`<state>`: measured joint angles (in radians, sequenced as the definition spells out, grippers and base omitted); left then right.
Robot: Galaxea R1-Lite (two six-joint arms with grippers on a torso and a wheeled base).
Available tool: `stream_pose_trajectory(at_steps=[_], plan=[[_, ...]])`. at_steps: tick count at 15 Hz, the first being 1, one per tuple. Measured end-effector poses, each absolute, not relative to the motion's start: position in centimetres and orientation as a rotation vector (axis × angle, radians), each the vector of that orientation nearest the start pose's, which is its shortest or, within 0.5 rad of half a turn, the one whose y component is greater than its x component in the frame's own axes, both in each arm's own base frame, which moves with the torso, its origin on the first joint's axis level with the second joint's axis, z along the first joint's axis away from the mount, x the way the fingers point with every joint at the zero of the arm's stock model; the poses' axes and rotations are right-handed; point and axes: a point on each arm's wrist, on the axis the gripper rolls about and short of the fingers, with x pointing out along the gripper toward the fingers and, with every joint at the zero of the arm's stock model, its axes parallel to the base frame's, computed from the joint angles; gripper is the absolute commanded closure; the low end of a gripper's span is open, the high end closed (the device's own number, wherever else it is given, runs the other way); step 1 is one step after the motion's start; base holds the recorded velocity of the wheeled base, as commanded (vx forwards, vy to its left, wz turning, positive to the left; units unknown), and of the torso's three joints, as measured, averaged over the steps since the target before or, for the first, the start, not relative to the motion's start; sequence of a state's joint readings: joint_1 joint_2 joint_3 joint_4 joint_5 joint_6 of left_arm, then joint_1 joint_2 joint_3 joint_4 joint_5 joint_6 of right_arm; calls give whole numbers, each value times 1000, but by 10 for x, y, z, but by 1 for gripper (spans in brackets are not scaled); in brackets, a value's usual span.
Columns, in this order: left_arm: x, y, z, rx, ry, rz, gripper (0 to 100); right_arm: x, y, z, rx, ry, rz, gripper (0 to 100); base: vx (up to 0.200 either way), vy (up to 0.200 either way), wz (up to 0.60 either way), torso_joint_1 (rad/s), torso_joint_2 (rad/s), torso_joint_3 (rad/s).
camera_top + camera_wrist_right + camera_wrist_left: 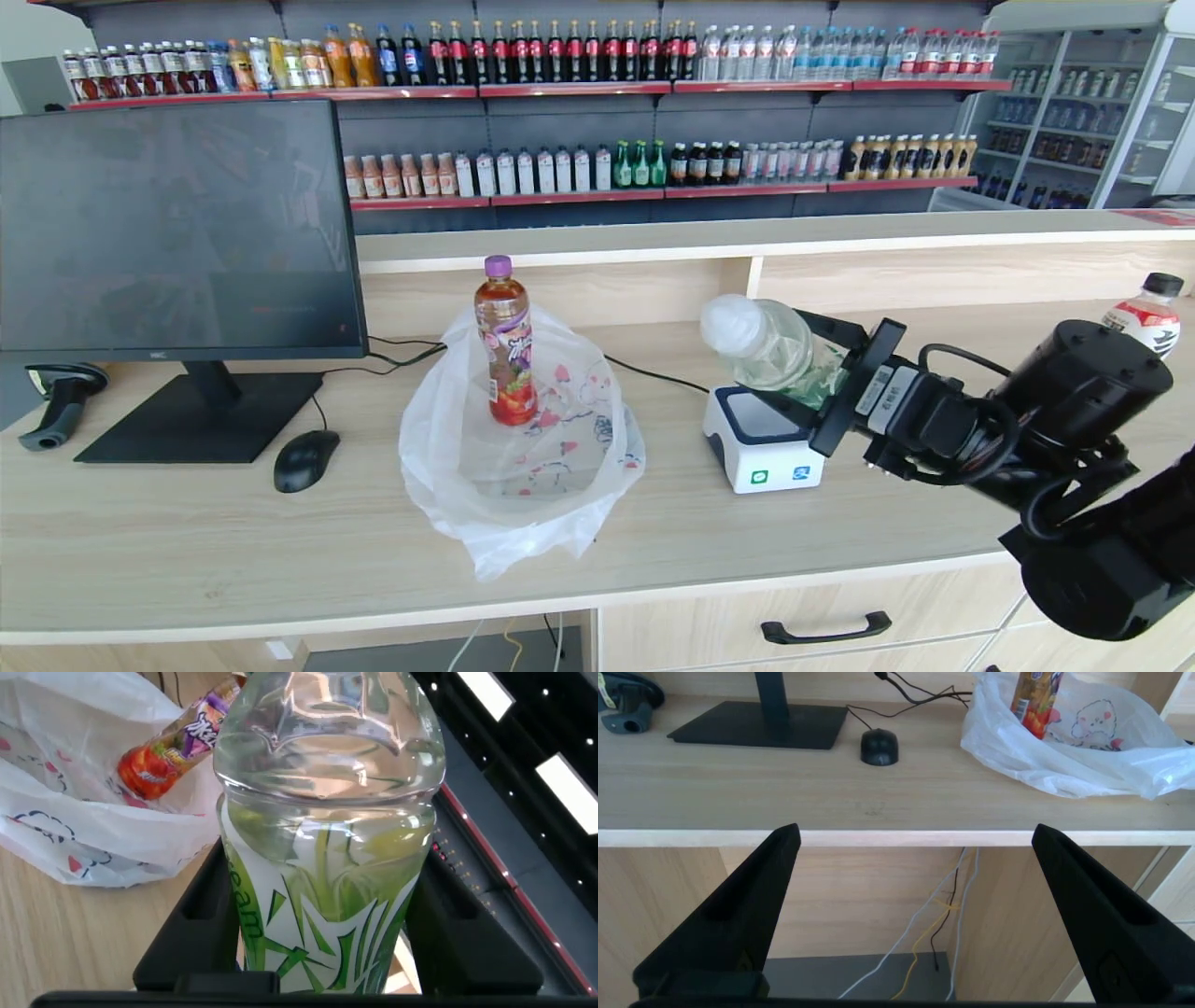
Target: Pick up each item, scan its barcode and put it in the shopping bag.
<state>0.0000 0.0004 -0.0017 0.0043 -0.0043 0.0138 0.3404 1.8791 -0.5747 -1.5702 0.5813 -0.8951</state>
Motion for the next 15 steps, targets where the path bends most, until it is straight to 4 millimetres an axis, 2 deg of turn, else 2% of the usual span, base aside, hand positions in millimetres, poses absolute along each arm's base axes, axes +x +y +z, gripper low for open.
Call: stream_pose_trajectory(at_steps=[6, 10, 11, 13, 15], plan=[[-23, 0, 76, 14, 2, -5, 0, 257, 153, 190, -620, -610, 580, 100, 0, 0, 0, 0, 0, 0], [-23, 0, 76, 16, 2, -7, 0, 244, 148, 195, -389, -494, 481, 100, 0, 0, 0, 0, 0, 0], [-23, 0, 76, 16, 2, -6, 0, 243, 146, 197, -282, -460, 452, 100, 0, 0, 0, 0, 0, 0], [-23, 0, 76, 15, 3, -5, 0, 243, 143, 208, -100, -450, 406, 100, 0, 0, 0, 0, 0, 0], [-23, 0, 76, 14, 3, -4, 0, 242, 140, 214, -20, -453, 396, 100, 0, 100, 0, 1, 1, 1]])
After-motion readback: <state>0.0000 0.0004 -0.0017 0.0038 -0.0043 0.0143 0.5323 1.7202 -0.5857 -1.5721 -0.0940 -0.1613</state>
